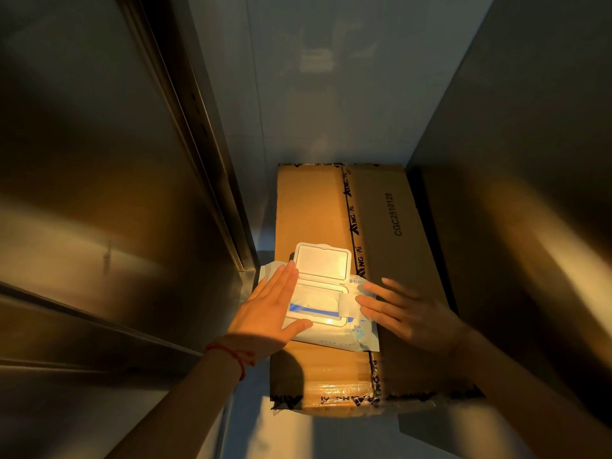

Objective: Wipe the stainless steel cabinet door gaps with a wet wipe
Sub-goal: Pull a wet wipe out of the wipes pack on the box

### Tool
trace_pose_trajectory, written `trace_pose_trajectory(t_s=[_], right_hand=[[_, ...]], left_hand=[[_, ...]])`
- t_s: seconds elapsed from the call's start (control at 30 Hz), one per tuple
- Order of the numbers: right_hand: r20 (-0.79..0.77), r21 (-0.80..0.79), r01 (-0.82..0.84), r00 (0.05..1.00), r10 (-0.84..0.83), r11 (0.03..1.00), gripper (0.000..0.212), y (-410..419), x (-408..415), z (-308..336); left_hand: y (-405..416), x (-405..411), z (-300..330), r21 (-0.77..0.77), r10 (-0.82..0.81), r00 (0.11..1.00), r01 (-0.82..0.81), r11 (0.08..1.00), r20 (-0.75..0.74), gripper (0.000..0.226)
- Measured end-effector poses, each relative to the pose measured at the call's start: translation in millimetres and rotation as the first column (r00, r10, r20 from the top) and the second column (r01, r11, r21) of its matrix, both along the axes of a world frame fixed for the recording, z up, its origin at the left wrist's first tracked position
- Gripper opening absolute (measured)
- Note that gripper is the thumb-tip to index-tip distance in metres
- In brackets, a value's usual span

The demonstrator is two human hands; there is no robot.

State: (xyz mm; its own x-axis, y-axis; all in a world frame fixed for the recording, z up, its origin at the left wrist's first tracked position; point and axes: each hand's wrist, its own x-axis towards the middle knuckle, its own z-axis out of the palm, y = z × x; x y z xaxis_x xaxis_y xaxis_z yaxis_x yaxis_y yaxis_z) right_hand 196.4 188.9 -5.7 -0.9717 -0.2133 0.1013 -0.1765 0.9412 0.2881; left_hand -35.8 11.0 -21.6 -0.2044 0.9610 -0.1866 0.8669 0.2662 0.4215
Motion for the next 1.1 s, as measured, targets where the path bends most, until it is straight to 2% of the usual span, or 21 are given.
trace_pose_trajectory(t_s=[0.07, 0.17, 0.23, 0.5, 0.73, 0.8, 0.87, 1.0, 1.07, 1.1], right_hand=[[-0.015, 0.000, -0.002, 1.000, 0.002, 1.000, 0.055, 0, 0, -1], [-0.103, -0.040, -0.040, 0.994, 0.036, 0.998, 0.026, -3, -1, -4], [-0.152, -0.084, -0.056, 0.987, 0.042, 0.995, 0.021, -4, -4, -4], [-0.164, -0.146, -0.042, 0.986, 0.018, 0.988, 0.037, -14, -5, -2], [-0.185, -0.163, -0.034, 0.983, 0.003, 0.986, 0.039, -18, -6, 2], [-0.206, -0.147, -0.028, 0.979, -0.003, 0.989, 0.033, -19, -7, 4], [-0.267, -0.126, -0.045, 0.964, 0.010, 0.991, 0.016, -21, -8, 4], [-0.339, -0.167, -0.040, 0.941, -0.020, 0.985, 0.043, -28, -13, 5], [-0.330, -0.182, -0.036, 0.944, -0.026, 0.983, 0.041, -32, -17, 7], [-0.331, -0.183, -0.039, 0.943, -0.024, 0.982, 0.033, -33, -19, 8]], left_hand=[[0, 0, 0, 0.002, -0.011, 1.000, 0.011, 1.000, -0.009, 0.090], [-1, 0, 0, 0.013, -0.007, 1.000, 0.007, 1.000, -0.004, 0.089], [-1, 0, 1, 0.021, -0.007, 1.000, 0.007, 1.000, 0.005, 0.087], [-1, 0, 0, 0.022, -0.001, 1.000, 0.000, 1.000, 0.031, 0.086], [-1, 0, -2, 0.018, 0.003, 1.000, -0.003, 1.000, 0.028, 0.087], [-2, 0, -2, 0.017, 0.000, 1.000, -0.001, 1.000, 0.029, 0.086], [-2, 0, -2, 0.014, -0.005, 1.000, 0.005, 1.000, 0.026, 0.087], [-1, -1, -3, 0.016, -0.002, 1.000, 0.002, 1.000, 0.027, 0.086], [-1, -1, -4, 0.012, -0.010, 1.000, 0.010, 1.000, 0.012, 0.086], [-1, -1, -4, 0.010, -0.011, 1.000, 0.010, 1.000, 0.013, 0.086]])
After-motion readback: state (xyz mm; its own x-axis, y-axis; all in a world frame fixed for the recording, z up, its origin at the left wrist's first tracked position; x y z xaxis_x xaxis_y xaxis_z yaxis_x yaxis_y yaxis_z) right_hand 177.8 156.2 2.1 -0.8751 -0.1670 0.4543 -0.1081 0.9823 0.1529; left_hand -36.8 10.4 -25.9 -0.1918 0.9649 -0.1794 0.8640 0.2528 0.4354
